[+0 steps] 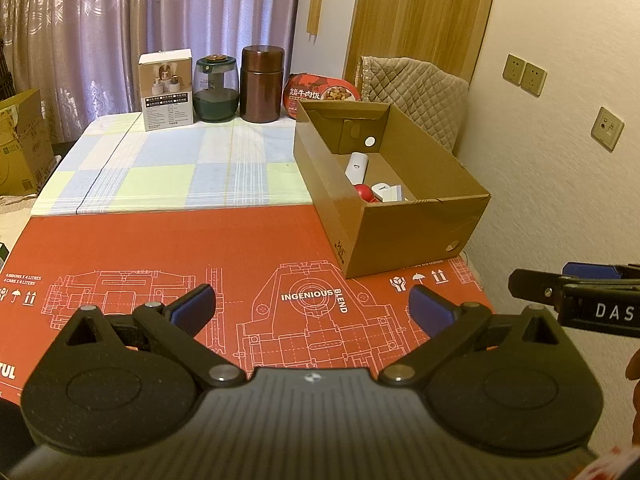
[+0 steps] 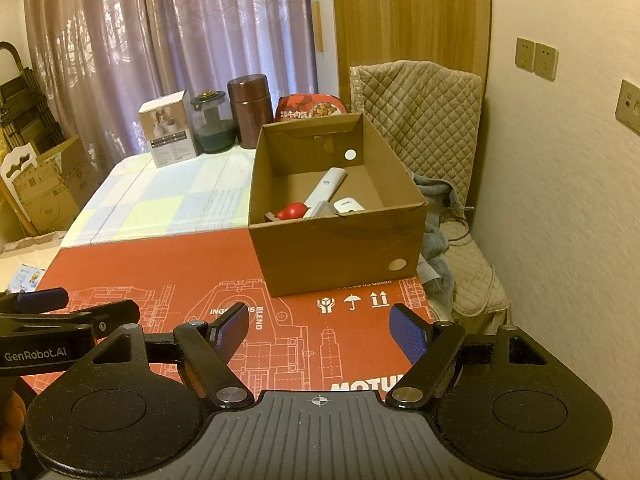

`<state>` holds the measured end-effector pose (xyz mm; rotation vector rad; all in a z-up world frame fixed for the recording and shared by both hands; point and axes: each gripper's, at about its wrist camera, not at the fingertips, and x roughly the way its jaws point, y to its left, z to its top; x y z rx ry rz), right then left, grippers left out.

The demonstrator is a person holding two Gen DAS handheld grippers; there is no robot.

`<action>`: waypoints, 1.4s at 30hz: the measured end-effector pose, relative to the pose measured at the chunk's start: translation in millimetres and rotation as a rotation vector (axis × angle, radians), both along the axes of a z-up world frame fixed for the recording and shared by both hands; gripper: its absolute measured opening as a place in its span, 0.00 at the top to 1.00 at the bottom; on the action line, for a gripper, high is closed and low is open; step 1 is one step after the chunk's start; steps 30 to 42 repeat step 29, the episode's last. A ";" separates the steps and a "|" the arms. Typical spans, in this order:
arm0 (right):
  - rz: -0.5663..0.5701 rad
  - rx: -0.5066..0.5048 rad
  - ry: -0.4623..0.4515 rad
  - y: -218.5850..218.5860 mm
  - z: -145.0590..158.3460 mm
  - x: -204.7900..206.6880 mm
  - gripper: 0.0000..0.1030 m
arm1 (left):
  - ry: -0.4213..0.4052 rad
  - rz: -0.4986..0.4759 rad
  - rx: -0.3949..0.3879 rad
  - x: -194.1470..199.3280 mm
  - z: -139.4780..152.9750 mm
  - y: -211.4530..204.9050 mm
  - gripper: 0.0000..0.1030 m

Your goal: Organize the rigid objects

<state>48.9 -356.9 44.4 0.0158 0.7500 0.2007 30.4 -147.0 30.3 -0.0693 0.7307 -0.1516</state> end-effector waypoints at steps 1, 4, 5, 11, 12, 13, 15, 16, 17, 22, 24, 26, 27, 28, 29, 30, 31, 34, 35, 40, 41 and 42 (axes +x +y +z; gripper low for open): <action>0.000 -0.001 -0.001 0.1 0.2 0.1 0.28 | -0.001 -0.002 0.001 -0.1 0.0 0.0 0.01; 0.000 0.000 -0.001 -0.7 -0.1 -0.3 0.28 | -0.001 -0.002 0.001 -0.1 0.0 0.0 0.01; 0.000 0.000 -0.001 -0.7 0.2 -0.1 0.28 | -0.001 -0.002 0.002 -0.1 -0.1 -0.2 0.01; -0.001 0.001 -0.001 -0.4 0.3 -0.6 0.28 | 0.000 -0.002 0.001 -0.3 -0.2 -0.5 0.01; -0.001 0.000 -0.001 -0.5 0.3 -0.6 0.28 | 0.000 -0.002 0.001 -0.5 -0.3 -1.2 0.01; 0.000 0.000 -0.001 -0.5 0.5 -0.5 0.28 | 0.000 -0.002 0.001 -0.5 -0.3 -0.4 0.01; 0.000 0.001 -0.001 -0.6 0.8 -0.3 0.28 | 0.000 -0.002 0.001 -0.4 -0.4 -0.4 0.01; -0.001 0.001 -0.001 -0.5 0.8 -0.4 0.28 | 0.000 -0.003 0.001 -0.5 -0.4 -0.3 0.01; 0.000 0.000 -0.001 -0.5 0.2 -0.6 0.28 | 0.000 -0.002 0.000 -0.5 -0.4 -0.4 0.01; 0.000 0.001 -0.001 -0.3 0.7 -0.8 0.28 | 0.002 -0.004 -0.004 -0.9 -0.2 -2.3 0.01; 0.000 0.001 -0.001 -0.4 0.5 -0.9 0.28 | 0.001 -0.008 -0.012 -1.8 0.0 -3.1 0.01; 0.000 0.001 -0.002 -0.5 0.6 -0.9 0.28 | -0.004 -0.007 -0.019 -3.3 0.6 -3.7 0.01; 0.000 0.001 -0.002 -0.6 0.5 -0.9 0.28 | -0.006 -0.006 -0.020 -4.0 0.9 -4.3 0.01; 0.000 0.001 -0.002 -0.6 0.8 -0.9 0.28 | -0.008 -0.006 -0.021 -4.3 1.1 -3.3 0.01; 0.000 0.001 -0.002 -0.7 0.6 -0.9 0.28 | -0.009 -0.007 -0.023 -4.6 1.4 -3.9 0.01; 0.000 0.001 -0.002 -0.7 0.6 -0.9 0.28 | -0.009 -0.007 -0.023 -4.6 1.4 -3.9 0.01; 0.000 0.001 -0.002 -0.7 0.6 -0.9 0.28 | -0.009 -0.007 -0.023 -4.6 1.4 -3.9 0.01; 0.000 0.001 -0.002 -0.7 0.6 -0.9 0.28 | -0.009 -0.007 -0.023 -4.6 1.4 -3.9 0.01; 0.000 0.001 -0.002 -0.7 0.6 -0.9 0.28 | -0.009 -0.007 -0.023 -4.6 1.4 -3.9 0.01; 0.000 0.001 -0.002 -0.7 0.6 -0.9 0.28 | -0.009 -0.007 -0.023 -4.6 1.4 -3.9 0.01; 0.000 0.001 -0.002 -0.7 0.6 -0.9 0.28 | -0.009 -0.007 -0.023 -4.6 1.4 -3.9 0.01; 0.000 0.001 -0.002 -0.7 0.6 -0.9 0.28 | -0.009 -0.007 -0.023 -4.6 1.4 -3.9 0.01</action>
